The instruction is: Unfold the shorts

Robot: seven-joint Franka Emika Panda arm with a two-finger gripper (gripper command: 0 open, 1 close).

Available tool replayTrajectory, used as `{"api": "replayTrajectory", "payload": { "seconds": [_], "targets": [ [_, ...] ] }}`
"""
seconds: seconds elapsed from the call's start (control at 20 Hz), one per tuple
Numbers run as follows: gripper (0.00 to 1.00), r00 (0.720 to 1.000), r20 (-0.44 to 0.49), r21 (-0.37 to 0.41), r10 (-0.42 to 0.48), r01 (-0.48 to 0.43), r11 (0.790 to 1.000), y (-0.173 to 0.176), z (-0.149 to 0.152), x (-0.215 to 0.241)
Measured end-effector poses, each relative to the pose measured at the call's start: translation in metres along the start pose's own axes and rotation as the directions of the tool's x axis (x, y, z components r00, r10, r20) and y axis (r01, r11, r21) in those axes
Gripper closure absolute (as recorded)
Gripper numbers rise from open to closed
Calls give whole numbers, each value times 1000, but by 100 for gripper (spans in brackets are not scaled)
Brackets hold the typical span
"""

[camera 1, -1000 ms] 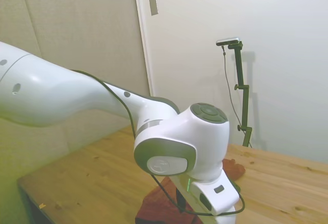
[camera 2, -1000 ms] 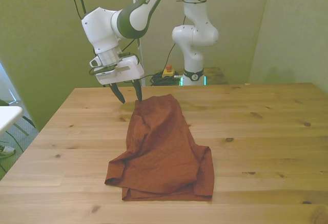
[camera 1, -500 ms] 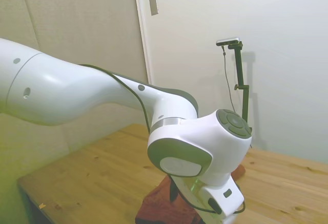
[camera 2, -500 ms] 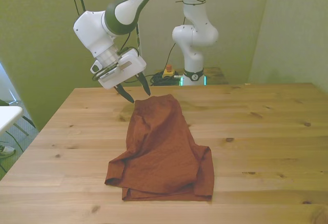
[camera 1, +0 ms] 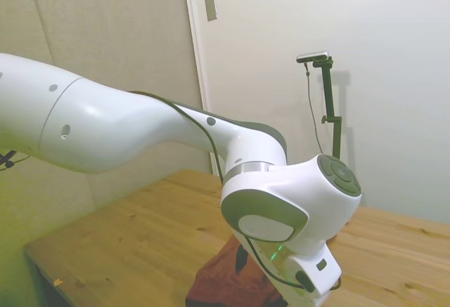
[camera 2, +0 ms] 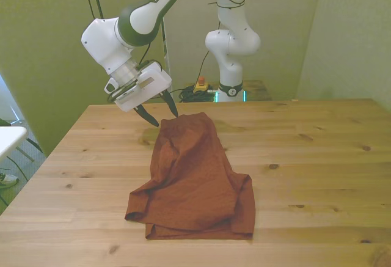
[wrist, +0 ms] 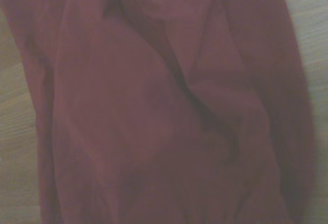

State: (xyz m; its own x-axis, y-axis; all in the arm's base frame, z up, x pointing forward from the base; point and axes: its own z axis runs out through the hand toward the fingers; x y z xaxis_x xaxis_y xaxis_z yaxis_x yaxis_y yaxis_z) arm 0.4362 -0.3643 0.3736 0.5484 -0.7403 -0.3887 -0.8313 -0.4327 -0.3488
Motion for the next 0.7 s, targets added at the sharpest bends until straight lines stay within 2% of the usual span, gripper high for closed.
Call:
{"api": "replayTrajectory", "payload": {
  "seconds": [0.2, 0.25, 0.7],
  "targets": [
    [0, 1000, 21, 0, -6, 6, 1000, -7, 13, 2],
    [100, 1000, 27, -2, -9, 9, 1000, -9, 16, 2],
    [100, 999, 36, -4, -27, 27, 1000, -18, 21, 0]
  ]
}}
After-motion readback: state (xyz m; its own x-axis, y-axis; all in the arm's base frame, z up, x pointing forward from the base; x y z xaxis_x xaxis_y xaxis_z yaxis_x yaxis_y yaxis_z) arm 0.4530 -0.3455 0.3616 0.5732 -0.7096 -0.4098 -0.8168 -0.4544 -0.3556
